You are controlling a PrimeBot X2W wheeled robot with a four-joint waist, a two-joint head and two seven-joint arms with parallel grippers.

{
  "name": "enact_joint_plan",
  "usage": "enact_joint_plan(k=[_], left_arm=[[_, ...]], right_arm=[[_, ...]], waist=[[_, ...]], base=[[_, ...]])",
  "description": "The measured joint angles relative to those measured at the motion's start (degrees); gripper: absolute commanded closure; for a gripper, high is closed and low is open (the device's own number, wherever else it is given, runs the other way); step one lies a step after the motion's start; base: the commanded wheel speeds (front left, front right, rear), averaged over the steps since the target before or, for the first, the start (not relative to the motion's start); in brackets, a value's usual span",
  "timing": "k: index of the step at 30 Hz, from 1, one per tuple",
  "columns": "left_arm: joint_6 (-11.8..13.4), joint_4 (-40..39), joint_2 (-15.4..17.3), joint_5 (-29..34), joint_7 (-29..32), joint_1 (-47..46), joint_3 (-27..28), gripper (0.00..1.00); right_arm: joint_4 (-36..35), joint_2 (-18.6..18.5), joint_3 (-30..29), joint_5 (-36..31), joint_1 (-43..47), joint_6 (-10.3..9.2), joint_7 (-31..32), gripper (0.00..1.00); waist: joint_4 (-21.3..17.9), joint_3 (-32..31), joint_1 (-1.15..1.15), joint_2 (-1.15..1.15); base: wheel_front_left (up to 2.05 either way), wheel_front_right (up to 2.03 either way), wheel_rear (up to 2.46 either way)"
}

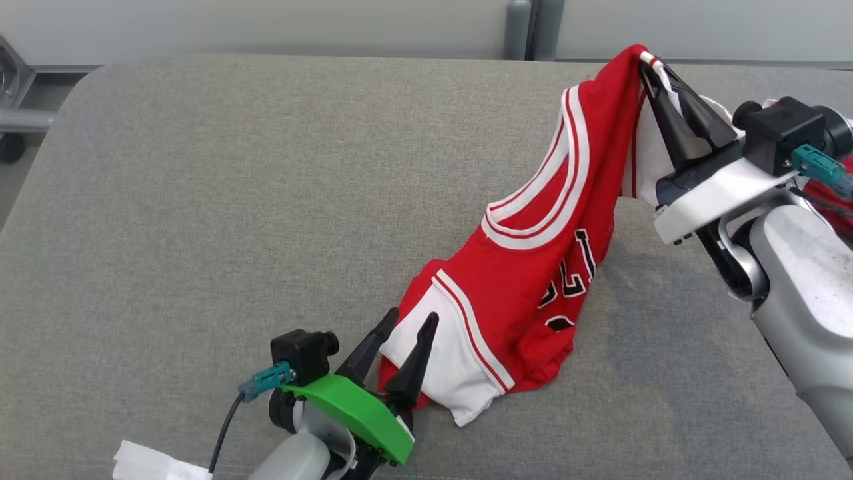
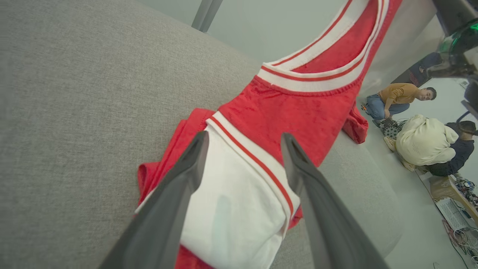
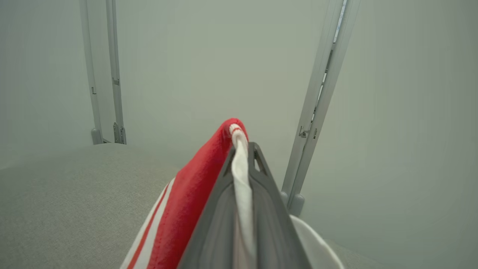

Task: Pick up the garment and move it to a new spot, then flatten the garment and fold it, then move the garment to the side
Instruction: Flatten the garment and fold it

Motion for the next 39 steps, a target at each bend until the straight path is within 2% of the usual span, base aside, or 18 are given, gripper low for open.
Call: enact_joint_plan(k=[7, 18, 25, 31, 39], left_arm=[[0.4, 1.8, 0.0, 1.7, 0.2, -1.2, 0.5, 0.0], [0.4, 7.1, 1.6, 8.9, 5.1, -8.3, -5.1, 0.0], [0.4, 10.1, 1.4, 9.0, 5.5, -11.9, -4.6, 0.0], [-1.1, 12.7, 1.3, 9.3, 8.0, -14.1, -6.6, 0.0], [-1.9, 15.4, 1.6, 9.3, 9.1, -17.3, -7.8, 0.0]], right_arm=[[-0.2, 0.2, 0.0, -1.0, -2.7, 0.92, 0.0, 1.0], [1.0, 1.6, 1.0, -1.4, -3.9, 1.72, 0.0, 1.0], [1.3, 2.0, 1.2, -2.3, -4.9, 2.14, 0.0, 1.0], [-0.7, 2.1, 1.8, -4.5, -6.9, 2.58, 0.0, 1.0], [-2.9, 2.2, 2.9, -6.4, -7.3, 3.0, 0.0, 1.0]], waist=[[0.3, 0.5, 0.0, 0.0], [-2.0, 1.2, 0.0, 0.0], [-3.4, 2.4, 0.0, 0.0], [-4.9, 2.9, 0.0, 0.0], [-7.0, 2.9, 0.0, 0.0]], base=[[0.0, 0.0, 0.0], [0.0, 0.0, 0.0], [0.0, 0.0, 0.0], [0.0, 0.0, 0.0], [0.0, 0.0, 0.0]])
